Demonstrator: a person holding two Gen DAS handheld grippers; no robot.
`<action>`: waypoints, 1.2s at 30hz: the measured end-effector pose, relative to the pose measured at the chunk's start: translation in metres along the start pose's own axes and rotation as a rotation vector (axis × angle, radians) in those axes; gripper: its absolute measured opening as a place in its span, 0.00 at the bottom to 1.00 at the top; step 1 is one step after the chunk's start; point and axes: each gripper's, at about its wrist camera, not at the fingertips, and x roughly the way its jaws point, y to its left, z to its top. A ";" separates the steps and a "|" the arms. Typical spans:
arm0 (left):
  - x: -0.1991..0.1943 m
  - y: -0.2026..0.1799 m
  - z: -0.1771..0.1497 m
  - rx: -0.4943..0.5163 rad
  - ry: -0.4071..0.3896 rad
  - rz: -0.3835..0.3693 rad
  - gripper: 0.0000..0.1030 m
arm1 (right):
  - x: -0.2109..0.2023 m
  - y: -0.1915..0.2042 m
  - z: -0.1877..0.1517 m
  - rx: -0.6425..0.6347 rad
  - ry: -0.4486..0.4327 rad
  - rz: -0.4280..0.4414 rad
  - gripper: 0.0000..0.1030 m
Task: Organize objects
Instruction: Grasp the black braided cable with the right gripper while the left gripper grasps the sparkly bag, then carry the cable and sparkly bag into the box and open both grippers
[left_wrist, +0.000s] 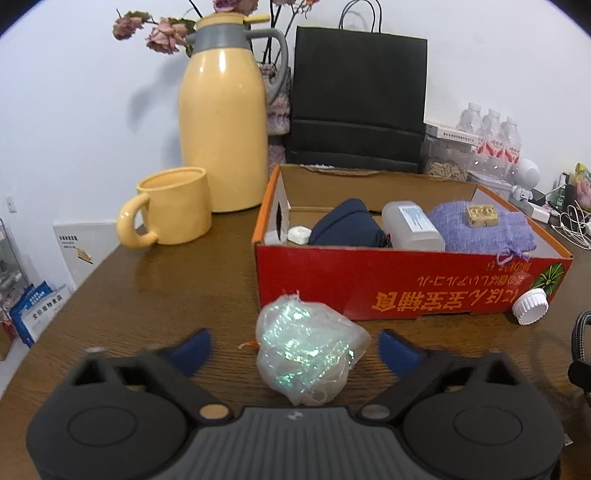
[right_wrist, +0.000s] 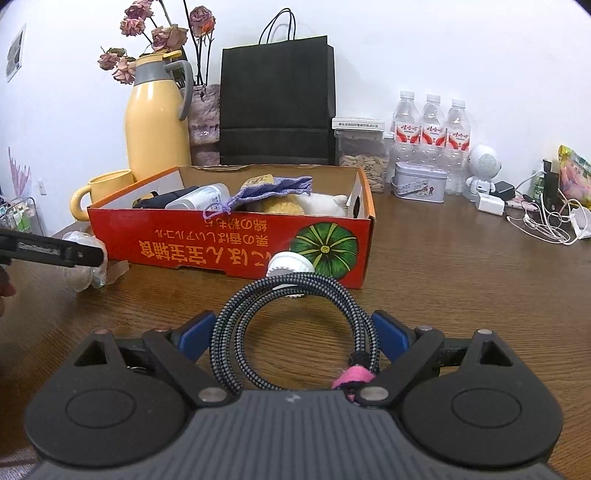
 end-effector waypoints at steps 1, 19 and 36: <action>0.004 0.001 -0.001 -0.007 0.023 -0.016 0.39 | 0.000 0.001 0.000 0.000 0.000 0.003 0.89; -0.059 -0.021 0.012 -0.012 -0.167 -0.114 0.39 | -0.016 0.017 0.029 -0.012 -0.113 0.061 0.89; -0.038 -0.044 0.078 -0.010 -0.270 -0.077 0.40 | 0.017 0.027 0.097 0.010 -0.227 0.067 0.89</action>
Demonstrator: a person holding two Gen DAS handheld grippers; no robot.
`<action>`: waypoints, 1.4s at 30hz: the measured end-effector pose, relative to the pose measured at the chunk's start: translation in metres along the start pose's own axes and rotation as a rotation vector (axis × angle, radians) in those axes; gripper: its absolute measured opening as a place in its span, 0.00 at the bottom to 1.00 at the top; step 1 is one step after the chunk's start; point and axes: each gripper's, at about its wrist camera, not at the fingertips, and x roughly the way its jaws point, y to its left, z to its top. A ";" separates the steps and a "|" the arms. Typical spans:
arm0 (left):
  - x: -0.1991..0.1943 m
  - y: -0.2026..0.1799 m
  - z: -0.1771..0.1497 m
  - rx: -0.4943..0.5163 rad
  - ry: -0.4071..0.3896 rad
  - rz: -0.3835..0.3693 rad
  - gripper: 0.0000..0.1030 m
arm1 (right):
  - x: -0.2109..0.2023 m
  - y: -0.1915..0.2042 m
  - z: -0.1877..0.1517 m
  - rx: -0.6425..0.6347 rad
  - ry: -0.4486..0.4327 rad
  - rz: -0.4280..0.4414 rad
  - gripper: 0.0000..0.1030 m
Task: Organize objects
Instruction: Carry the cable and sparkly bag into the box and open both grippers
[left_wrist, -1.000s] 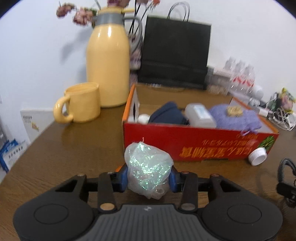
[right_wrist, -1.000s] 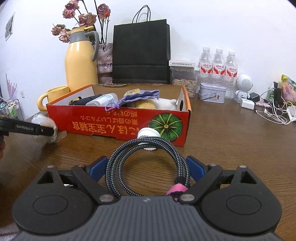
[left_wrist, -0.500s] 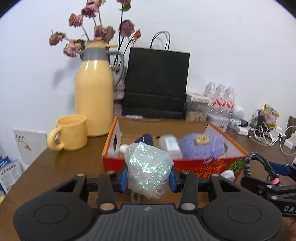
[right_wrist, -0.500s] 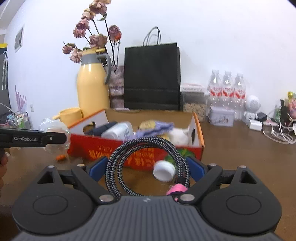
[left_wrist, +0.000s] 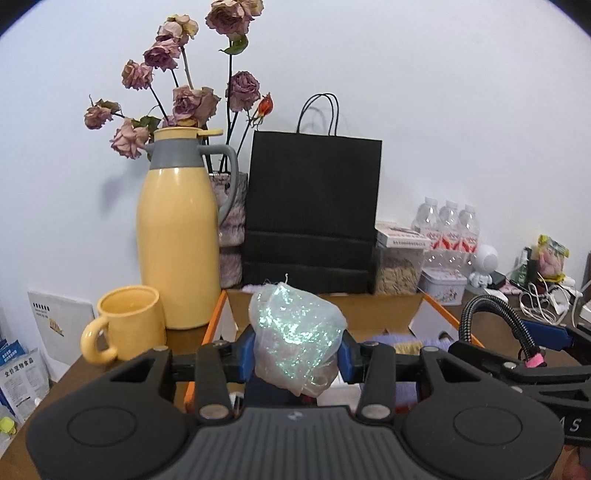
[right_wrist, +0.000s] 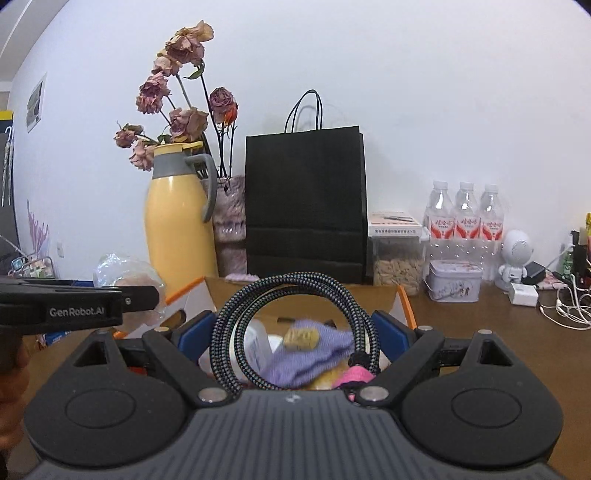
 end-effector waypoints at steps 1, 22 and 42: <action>0.005 0.001 0.003 -0.006 -0.002 0.004 0.40 | 0.006 0.000 0.002 0.002 0.000 0.001 0.89; 0.114 0.008 0.022 0.046 0.069 0.022 0.41 | 0.114 -0.021 0.012 -0.020 0.118 -0.007 0.89; 0.122 0.001 0.016 0.099 0.068 0.035 1.00 | 0.119 -0.022 0.008 -0.027 0.160 -0.012 1.00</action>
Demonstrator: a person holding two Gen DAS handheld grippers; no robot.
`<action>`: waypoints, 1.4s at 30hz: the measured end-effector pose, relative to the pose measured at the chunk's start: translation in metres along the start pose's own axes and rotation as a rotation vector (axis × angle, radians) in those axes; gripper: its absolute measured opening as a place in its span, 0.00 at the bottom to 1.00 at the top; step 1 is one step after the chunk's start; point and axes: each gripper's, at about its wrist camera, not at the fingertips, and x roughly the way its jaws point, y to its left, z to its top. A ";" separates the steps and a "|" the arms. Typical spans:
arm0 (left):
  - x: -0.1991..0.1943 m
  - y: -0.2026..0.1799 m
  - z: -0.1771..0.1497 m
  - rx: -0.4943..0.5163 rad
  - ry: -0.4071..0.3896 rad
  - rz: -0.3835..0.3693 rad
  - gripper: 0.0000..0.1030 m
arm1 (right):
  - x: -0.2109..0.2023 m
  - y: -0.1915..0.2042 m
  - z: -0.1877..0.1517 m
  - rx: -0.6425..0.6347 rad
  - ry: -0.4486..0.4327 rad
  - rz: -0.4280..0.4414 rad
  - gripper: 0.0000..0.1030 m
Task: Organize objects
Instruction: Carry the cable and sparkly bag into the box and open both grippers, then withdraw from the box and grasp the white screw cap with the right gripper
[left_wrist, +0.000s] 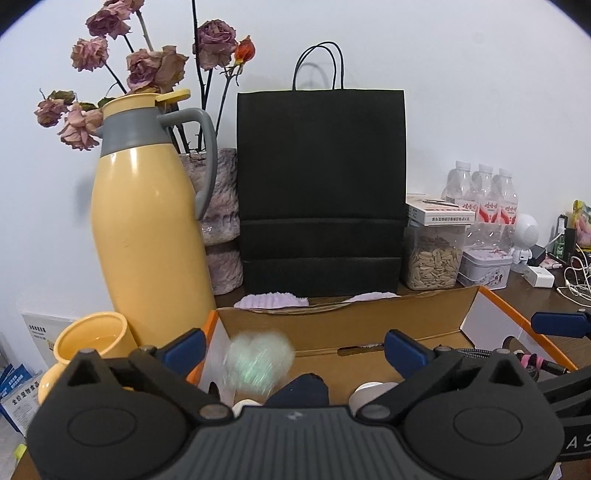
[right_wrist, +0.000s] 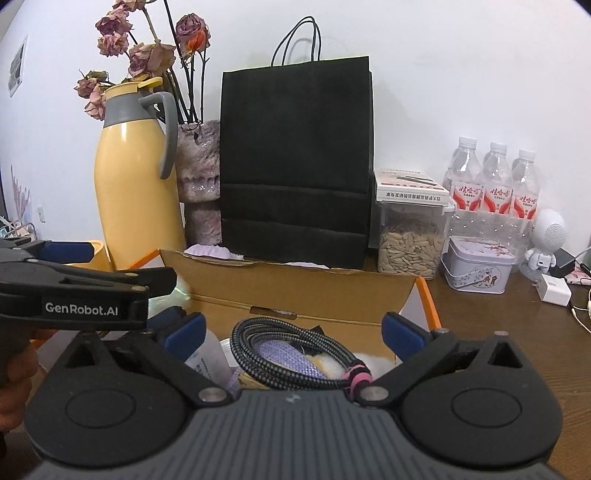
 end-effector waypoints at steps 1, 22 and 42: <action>0.000 0.000 0.000 -0.001 -0.001 0.000 1.00 | -0.001 0.000 0.000 -0.001 -0.001 0.001 1.00; -0.045 0.004 -0.013 -0.025 -0.049 0.008 1.00 | -0.042 0.005 -0.012 -0.028 -0.060 -0.036 1.00; -0.106 0.021 -0.067 -0.053 -0.043 0.045 1.00 | -0.106 0.009 -0.066 -0.042 -0.066 -0.063 1.00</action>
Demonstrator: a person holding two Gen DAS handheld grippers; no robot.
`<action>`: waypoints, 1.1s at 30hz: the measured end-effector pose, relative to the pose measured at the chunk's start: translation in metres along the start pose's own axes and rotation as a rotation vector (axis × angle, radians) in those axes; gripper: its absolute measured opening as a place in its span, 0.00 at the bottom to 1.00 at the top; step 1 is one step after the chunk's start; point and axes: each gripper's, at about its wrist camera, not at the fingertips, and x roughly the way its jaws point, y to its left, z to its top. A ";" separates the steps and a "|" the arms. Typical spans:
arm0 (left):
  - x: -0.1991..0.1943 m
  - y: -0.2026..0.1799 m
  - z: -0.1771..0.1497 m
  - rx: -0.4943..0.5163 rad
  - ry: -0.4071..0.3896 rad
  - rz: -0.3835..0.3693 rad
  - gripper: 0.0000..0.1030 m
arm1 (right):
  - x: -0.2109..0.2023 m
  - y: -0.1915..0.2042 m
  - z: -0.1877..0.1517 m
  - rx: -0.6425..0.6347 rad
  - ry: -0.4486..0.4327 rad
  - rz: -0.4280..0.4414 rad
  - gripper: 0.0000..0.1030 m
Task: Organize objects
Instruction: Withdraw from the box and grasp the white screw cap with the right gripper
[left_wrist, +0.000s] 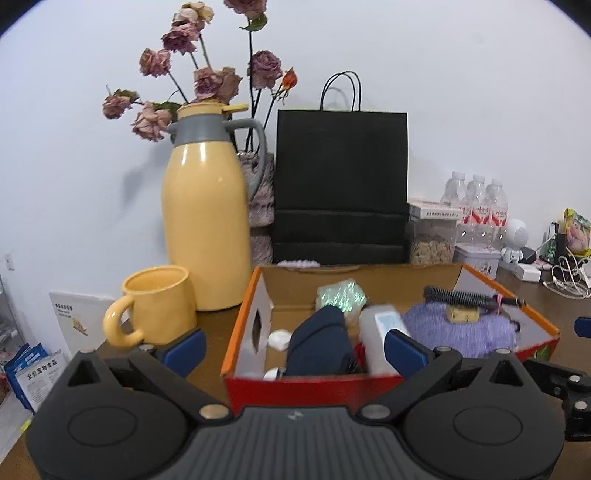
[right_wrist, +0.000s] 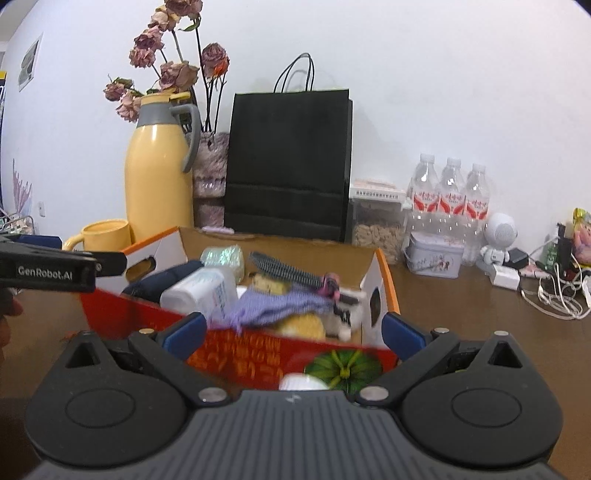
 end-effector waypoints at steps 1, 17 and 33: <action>-0.002 0.002 -0.004 0.000 0.009 0.002 1.00 | -0.002 0.000 -0.003 0.001 0.009 0.000 1.00; 0.020 0.010 -0.049 0.027 0.266 0.011 0.79 | 0.004 -0.009 -0.040 0.066 0.189 -0.028 1.00; 0.006 0.002 -0.044 0.031 0.199 -0.056 0.05 | 0.018 -0.008 -0.037 0.101 0.189 -0.035 1.00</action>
